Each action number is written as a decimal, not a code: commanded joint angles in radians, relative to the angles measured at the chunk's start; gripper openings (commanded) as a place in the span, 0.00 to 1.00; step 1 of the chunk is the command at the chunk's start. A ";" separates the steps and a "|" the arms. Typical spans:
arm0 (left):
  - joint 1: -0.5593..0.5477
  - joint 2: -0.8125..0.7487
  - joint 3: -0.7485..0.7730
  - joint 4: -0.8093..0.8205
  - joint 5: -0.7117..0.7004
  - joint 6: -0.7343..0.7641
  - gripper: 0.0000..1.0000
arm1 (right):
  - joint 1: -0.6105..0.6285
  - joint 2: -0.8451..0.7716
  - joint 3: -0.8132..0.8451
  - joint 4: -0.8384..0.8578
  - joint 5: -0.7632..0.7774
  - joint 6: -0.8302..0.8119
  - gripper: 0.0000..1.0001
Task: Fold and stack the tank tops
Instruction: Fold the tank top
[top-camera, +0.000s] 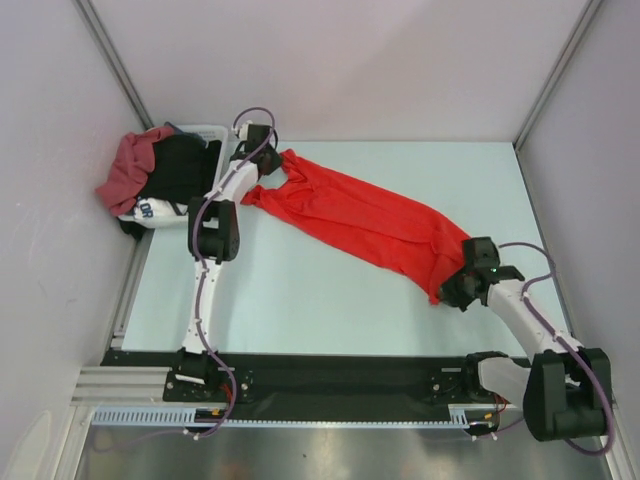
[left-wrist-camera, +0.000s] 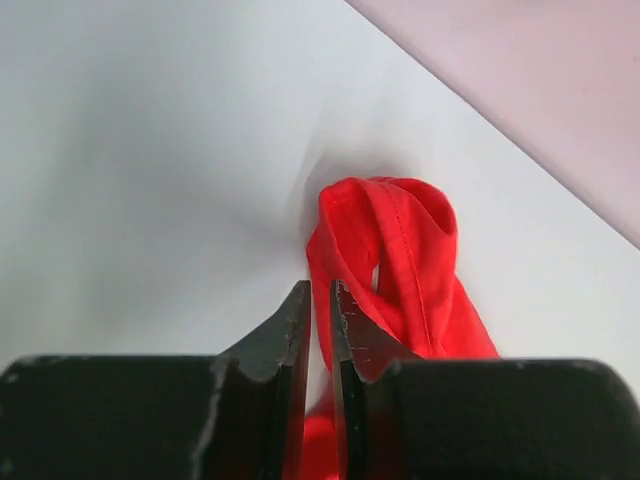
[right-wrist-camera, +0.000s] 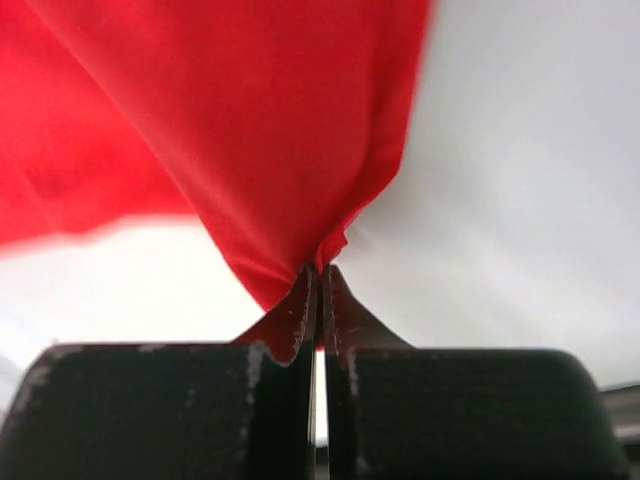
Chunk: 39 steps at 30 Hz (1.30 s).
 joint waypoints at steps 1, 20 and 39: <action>0.007 0.083 0.089 -0.003 0.083 -0.073 0.17 | 0.203 -0.057 -0.024 -0.104 -0.039 0.130 0.00; -0.012 -0.656 -0.683 0.109 0.054 0.099 0.81 | 0.382 -0.217 0.192 -0.342 0.383 0.090 0.70; -0.007 -0.667 -1.001 0.166 0.069 0.030 0.95 | -0.121 0.258 0.326 0.094 0.164 -0.357 0.70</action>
